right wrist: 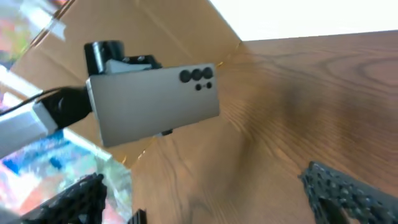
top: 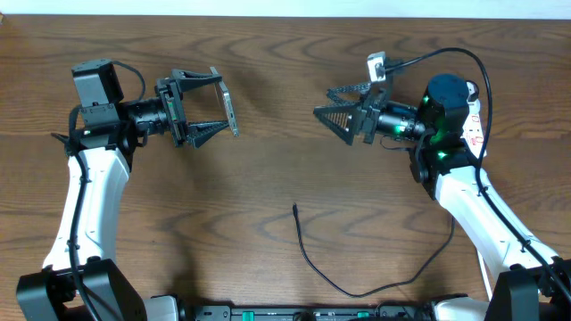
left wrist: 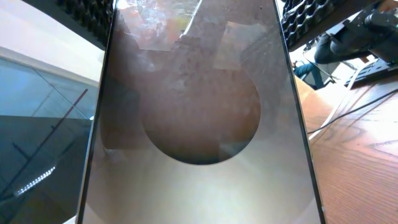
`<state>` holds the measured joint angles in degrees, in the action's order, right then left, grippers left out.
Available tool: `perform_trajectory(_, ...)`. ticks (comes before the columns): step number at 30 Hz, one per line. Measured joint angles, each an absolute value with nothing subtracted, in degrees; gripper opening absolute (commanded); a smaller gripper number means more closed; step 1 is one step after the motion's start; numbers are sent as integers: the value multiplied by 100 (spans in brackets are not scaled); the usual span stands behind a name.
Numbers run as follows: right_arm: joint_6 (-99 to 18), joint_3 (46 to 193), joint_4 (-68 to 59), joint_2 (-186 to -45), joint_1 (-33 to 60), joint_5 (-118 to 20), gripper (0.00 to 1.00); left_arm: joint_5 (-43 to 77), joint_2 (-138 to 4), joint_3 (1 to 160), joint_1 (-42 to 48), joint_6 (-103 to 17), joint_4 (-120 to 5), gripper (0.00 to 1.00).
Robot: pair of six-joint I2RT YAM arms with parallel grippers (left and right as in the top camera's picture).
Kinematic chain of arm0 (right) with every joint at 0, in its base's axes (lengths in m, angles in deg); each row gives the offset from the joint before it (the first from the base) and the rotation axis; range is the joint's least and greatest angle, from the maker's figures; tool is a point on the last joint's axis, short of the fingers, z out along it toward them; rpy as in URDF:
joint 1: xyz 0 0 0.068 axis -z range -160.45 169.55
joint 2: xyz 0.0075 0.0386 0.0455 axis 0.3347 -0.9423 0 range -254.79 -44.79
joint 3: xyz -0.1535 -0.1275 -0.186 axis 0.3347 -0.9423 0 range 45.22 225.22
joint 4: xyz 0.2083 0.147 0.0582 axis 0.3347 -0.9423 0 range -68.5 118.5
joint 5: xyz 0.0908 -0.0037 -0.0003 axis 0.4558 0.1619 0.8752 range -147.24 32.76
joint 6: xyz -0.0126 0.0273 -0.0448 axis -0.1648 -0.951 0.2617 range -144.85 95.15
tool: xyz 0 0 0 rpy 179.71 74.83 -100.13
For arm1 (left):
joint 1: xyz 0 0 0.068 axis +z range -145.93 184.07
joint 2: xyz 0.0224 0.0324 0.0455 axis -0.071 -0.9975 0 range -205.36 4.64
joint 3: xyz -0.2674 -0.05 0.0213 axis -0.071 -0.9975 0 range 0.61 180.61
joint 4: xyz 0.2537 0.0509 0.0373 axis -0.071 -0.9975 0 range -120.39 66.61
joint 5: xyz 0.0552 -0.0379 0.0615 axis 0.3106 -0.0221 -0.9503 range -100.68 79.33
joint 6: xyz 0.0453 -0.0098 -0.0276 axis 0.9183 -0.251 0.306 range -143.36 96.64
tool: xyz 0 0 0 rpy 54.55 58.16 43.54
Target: Plug charger to phone and switch on socket
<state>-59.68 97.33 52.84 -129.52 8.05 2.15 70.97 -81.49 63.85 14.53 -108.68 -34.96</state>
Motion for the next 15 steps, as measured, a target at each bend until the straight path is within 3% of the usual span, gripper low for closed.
perform_trajectory(2,-6093,9733,5203,-12952,805,69,99,7080,-8149,6385,1453,-10865,-3498,7)
perform_trajectory(7,-6414,9733,5164,-13118,805,-187,98,6848,-8149,6385,1453,-10688,-3496,7)
perform_trajectory(11,-6497,9742,5505,-13666,805,32,68,6651,-8149,6385,1453,-10533,-3505,7)
perform_trajectory(12,-6530,9749,5596,-13808,805,119,63,6629,-8149,6385,1453,-10509,-3503,7)
perform_trajectory(15,-6696,9749,5874,-14241,791,323,63,6538,-8149,6385,1453,-10426,-3505,7)
